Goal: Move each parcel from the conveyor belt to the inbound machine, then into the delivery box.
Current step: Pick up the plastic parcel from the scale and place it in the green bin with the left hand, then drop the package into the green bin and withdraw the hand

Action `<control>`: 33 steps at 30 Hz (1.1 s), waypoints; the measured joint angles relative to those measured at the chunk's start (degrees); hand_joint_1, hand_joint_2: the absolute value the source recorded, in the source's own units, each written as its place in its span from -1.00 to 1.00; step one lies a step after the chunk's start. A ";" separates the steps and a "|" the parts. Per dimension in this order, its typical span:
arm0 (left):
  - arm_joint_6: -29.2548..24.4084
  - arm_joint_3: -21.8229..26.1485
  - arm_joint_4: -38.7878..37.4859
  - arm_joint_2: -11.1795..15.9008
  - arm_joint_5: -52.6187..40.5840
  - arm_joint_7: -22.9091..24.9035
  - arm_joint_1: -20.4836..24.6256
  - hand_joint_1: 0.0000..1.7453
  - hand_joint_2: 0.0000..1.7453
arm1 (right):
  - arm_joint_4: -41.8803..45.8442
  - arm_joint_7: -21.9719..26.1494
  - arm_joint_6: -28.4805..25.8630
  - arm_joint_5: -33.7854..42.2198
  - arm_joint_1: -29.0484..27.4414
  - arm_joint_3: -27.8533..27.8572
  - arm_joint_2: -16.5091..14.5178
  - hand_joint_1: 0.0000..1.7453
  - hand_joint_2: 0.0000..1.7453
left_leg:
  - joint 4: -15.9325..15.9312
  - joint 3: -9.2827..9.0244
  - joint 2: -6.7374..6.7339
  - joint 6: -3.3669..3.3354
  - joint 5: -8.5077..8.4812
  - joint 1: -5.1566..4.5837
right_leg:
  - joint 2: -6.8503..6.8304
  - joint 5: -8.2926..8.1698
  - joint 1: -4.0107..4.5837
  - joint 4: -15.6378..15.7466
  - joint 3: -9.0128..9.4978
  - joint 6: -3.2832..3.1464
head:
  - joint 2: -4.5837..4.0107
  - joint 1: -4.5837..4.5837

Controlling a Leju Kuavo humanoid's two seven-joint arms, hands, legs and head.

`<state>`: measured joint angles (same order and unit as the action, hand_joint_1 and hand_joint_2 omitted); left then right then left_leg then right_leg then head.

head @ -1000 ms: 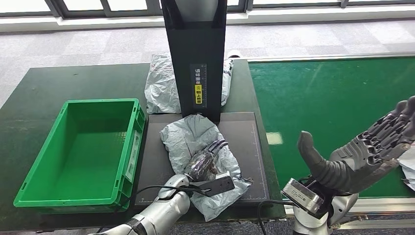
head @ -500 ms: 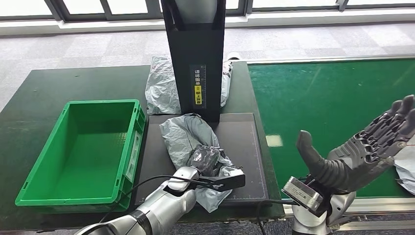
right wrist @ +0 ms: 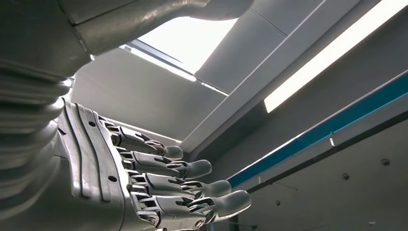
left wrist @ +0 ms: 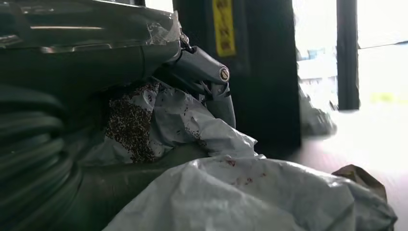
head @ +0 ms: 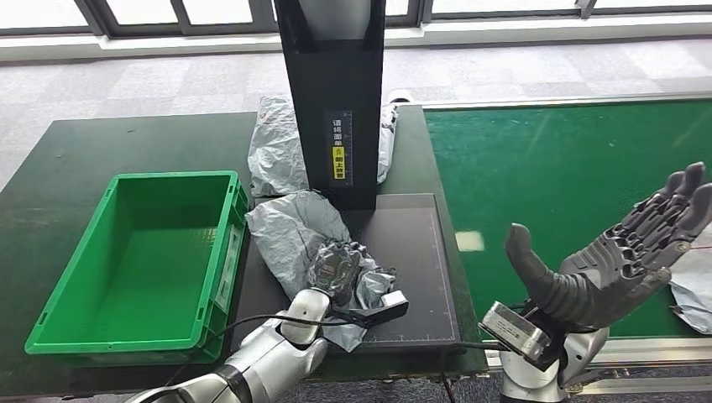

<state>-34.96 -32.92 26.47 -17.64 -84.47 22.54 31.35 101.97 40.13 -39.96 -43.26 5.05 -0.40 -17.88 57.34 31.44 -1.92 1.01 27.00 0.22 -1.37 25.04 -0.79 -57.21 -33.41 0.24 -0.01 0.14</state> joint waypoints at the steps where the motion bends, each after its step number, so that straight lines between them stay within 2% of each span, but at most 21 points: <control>1: -2.40 -0.35 3.69 1.40 -2.10 2.78 -0.26 1.00 1.00 | -0.05 0.00 0.00 -0.17 -0.05 -0.01 0.00 -1.00 1.00 | 0.01 0.14 0.06 0.02 -0.16 0.00 | -0.03 -0.11 0.01 -0.03 -0.24 -0.02 | 0.00 -0.01; 4: -5.19 -2.49 15.18 6.16 -3.95 10.59 0.14 1.00 1.00 | -0.48 0.01 0.01 -0.34 -0.08 -0.01 0.00 -1.00 1.00 | 0.01 0.54 0.24 0.05 -0.45 0.01 | -0.16 -0.30 0.04 -0.08 -0.68 -0.07 | 0.00 0.00; 7: -5.30 -5.00 25.15 11.35 -3.96 15.86 0.37 1.00 1.00 | -0.91 0.00 0.01 -0.33 -0.04 -0.01 0.00 -1.00 1.00 | 0.00 0.61 0.23 0.07 -0.46 0.01 | -0.13 -0.31 0.07 -0.10 -0.80 -0.08 | 0.00 0.00; 12: -5.30 -6.12 37.12 18.20 -3.96 17.19 0.87 1.00 1.00 | -1.45 0.00 0.01 -0.42 0.01 -0.01 0.01 -1.00 1.00 | 0.00 0.68 0.22 0.08 -0.47 0.03 | -0.12 -0.30 0.07 -0.09 -0.88 -0.08 | 0.01 0.00; 17: -5.30 -6.13 42.93 21.78 -3.96 17.24 0.88 1.00 1.00 | -1.89 0.00 0.01 -0.41 0.07 -0.01 0.02 -1.00 1.00 | 0.00 0.71 0.24 0.07 -0.47 0.02 | -0.15 -0.31 0.05 -0.08 -0.89 -0.08 | 0.01 0.01; 24: -5.28 -6.07 45.71 23.80 -3.96 17.12 0.78 1.00 1.00 | -2.39 0.00 0.01 -0.37 0.13 -0.01 0.02 -1.00 1.00 | 0.01 0.73 0.24 0.07 -0.46 0.00 | -0.14 -0.31 0.02 -0.07 -0.90 -0.07 | 0.01 0.00; 27: -5.27 -3.47 44.76 22.98 -3.87 13.30 -0.88 1.00 1.00 | -2.60 0.00 0.01 -0.26 0.12 -0.02 0.01 -1.00 1.00 | 0.00 0.73 0.24 0.06 -0.46 -0.01 | -0.13 -0.31 0.02 -0.07 -0.90 -0.07 | 0.00 0.00; 29: -5.26 2.28 42.86 21.03 -3.82 5.68 -2.81 1.00 1.00 | -2.73 0.01 0.01 -0.16 0.06 -0.07 0.00 -1.00 1.00 | 0.00 0.77 0.21 0.07 -0.46 -0.01 | -0.11 -0.31 0.03 -0.07 -0.95 -0.07 | 0.01 0.00; 31: -5.25 10.76 40.66 18.75 -3.85 -2.95 -4.00 1.00 1.00 | -2.89 0.02 0.01 -0.26 -0.01 -0.17 0.01 -1.00 1.00 | 0.00 0.80 0.15 0.07 -0.47 0.00 | -0.06 -0.33 0.04 -0.07 -1.02 -0.10 | 0.01 0.00; 33: -5.25 18.85 38.42 16.84 -3.87 -8.15 -4.30 1.00 1.00 | -3.07 0.02 0.01 -0.38 -0.05 -0.26 0.01 -1.00 1.00 | 0.00 0.80 0.06 0.08 -0.47 -0.01 | 0.00 -0.35 0.05 -0.07 -1.06 -0.12 | 0.00 0.00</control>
<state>-40.21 -14.07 64.89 -0.81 -88.34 14.39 27.05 98.91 40.15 -39.95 -43.64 5.00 -0.67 -17.87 57.34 32.23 -1.86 1.08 26.53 0.22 -1.36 24.69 -0.74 -57.28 -34.47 0.12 -0.01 0.14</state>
